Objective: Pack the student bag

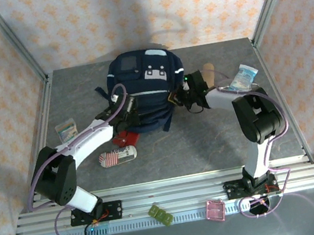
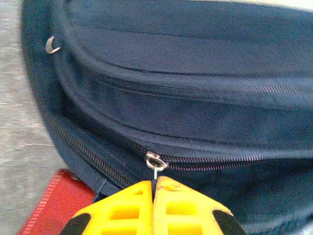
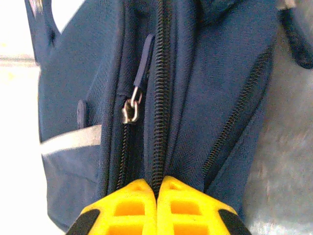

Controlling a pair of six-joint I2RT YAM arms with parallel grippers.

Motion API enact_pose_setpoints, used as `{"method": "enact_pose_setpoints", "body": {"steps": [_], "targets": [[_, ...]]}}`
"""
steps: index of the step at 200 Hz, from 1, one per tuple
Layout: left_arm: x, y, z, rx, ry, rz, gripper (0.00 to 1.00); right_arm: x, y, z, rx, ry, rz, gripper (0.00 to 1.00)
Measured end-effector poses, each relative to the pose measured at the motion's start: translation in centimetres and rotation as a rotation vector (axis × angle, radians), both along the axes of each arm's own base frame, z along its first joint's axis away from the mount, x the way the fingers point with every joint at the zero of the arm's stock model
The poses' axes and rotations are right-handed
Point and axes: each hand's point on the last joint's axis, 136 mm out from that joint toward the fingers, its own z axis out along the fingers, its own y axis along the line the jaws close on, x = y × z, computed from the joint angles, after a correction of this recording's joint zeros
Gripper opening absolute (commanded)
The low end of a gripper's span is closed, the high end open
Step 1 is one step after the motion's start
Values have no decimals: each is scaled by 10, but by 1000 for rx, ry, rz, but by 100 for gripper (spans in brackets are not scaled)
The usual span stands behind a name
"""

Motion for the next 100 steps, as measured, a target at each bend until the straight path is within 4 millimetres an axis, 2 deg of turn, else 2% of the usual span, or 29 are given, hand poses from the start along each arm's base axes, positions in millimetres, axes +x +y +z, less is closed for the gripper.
{"method": "enact_pose_setpoints", "body": {"steps": [22, 34, 46, 64, 100], "targets": [[-4, -36, 14, -48, -35, -67, 0, 31, -15, 14, -39, -40, -49, 34], [-5, -53, 19, -74, -46, -95, 0, 45, -21, 24, -54, -77, -70, 43], [-7, -67, 21, -93, -41, -117, 0, 48, -25, 31, -58, -96, -81, 47], [-5, -81, 19, -105, -34, -136, 0, 38, -27, 33, -64, -96, -76, 50], [-2, -86, 21, -113, -35, -138, 0, -16, -22, 36, -42, -63, -32, 51]]}}
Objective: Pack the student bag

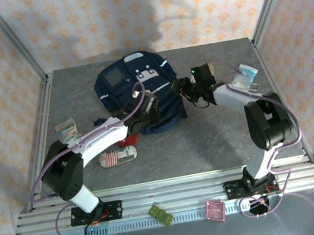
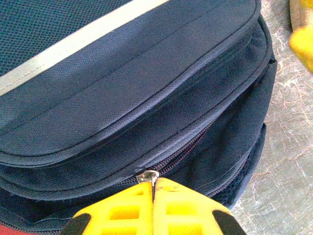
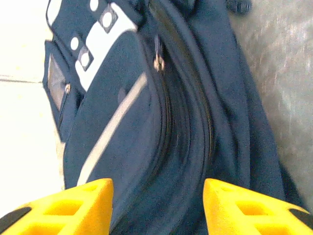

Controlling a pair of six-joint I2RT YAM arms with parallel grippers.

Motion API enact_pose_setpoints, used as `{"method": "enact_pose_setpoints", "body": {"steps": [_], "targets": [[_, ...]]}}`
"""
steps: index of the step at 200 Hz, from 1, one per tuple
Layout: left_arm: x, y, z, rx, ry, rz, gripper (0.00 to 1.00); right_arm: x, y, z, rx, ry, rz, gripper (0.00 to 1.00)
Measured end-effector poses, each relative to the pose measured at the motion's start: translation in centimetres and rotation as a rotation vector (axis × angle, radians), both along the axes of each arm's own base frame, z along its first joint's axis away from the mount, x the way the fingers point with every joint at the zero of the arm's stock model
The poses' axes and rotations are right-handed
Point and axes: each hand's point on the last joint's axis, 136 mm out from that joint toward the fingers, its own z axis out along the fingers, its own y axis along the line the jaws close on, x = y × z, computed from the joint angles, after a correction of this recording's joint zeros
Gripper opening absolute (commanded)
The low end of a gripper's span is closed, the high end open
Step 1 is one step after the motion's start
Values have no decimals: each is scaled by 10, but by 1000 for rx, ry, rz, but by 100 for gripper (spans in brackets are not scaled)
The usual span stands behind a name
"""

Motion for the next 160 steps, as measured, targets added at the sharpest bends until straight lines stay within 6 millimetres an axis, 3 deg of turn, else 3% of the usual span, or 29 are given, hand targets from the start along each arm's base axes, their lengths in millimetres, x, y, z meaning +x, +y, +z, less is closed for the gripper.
{"method": "enact_pose_setpoints", "body": {"steps": [28, 53, 77, 112, 160], "targets": [[1, -1, 0, -1, -1, 0, 0, -34, 22, 0, 56, 25, 72, 50], [1, -2, -3, 1, 6, -2, 0, -49, 44, 0, 100, 44, 132, 46], [1, -2, -3, 0, 8, -4, 0, -50, 59, 2, 149, 45, 162, 46], [0, -1, -6, 5, 13, -4, 0, -50, 69, -26, 142, 116, 172, 47], [-8, -1, -35, 60, 60, -7, 0, -44, 70, -40, 131, 145, 144, 35]]}}
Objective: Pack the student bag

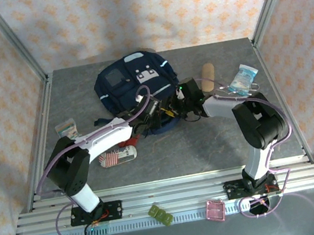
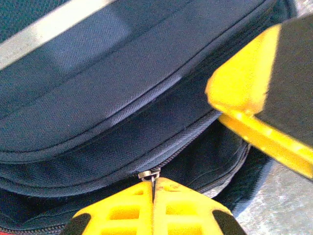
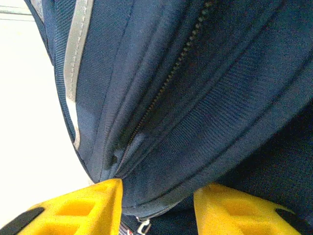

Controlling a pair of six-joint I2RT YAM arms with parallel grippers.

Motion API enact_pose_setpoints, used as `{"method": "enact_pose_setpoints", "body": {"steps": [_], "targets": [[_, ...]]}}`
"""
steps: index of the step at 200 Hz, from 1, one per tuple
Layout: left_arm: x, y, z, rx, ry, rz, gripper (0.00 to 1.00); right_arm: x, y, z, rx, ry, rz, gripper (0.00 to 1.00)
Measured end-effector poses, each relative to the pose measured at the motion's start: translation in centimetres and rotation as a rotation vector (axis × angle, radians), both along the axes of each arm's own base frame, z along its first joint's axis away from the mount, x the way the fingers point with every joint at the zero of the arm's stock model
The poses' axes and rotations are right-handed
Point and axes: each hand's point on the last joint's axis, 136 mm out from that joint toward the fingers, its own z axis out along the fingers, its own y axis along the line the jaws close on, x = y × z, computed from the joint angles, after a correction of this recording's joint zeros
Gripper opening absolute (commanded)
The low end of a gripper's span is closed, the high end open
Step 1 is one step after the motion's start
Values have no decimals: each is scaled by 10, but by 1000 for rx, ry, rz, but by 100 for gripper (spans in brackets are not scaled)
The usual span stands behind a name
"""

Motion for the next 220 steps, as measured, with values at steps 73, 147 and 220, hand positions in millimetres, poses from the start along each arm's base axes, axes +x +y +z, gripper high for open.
{"method": "enact_pose_setpoints", "body": {"steps": [73, 147, 220], "targets": [[6, 1, -33, 69, 31, 26, 23, 8, 3, -15, -3, 22, -17, 27], [10, 0, -39, 105, 39, 39, 13, 9, 4, -15, 0, 19, -18, 23], [13, 5, -43, 156, 31, 53, 0, 10, 2, -20, -4, 13, -34, 1]]}}
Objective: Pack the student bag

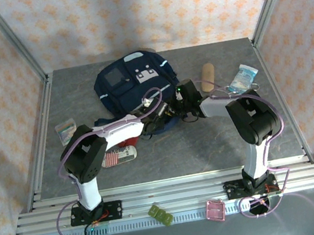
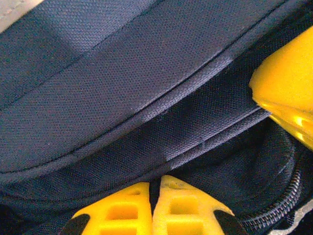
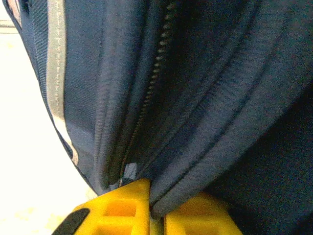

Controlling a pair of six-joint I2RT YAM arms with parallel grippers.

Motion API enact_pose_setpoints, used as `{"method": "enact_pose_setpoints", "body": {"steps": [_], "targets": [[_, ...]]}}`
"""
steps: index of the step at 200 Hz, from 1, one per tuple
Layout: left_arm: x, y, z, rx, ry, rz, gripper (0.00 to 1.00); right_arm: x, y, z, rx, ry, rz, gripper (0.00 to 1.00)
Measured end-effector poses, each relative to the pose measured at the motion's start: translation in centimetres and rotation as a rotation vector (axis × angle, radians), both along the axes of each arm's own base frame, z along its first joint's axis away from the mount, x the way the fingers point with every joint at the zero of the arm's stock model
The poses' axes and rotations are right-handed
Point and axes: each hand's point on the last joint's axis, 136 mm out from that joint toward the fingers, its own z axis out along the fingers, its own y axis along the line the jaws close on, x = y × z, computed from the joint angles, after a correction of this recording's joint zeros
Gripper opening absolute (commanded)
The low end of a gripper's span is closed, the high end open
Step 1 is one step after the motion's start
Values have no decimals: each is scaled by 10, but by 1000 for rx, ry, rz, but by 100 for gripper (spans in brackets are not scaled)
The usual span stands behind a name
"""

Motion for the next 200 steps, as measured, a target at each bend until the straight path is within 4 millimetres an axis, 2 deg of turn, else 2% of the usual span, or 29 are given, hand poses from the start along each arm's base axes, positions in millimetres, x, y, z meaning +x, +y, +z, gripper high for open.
{"method": "enact_pose_setpoints", "body": {"steps": [17, 34, 52, 83, 111, 150, 200], "targets": [[-2, 5, 2, -1, -13, 6, 0, 0, 1, -3, -2, 1, 0, 0], [-6, 18, 7, -9, -25, 23, 0, 0, 2, -5, -2, -1, 3, 0], [-11, 41, 13, -17, -31, 60, 0, 1, 4, -5, -2, -7, 3, 0], [-15, 93, 22, -25, -51, 163, 0, 2, 3, -5, -1, -14, -1, 0], [-6, 120, 32, -52, -90, 223, 0, 3, 3, -4, 7, -20, -3, 0], [3, 138, 32, -82, -97, 252, 0, 4, 6, 0, 22, -35, 5, 0], [11, 142, 26, -71, -84, 261, 0, 8, 6, 3, 28, -47, -1, 0]]}}
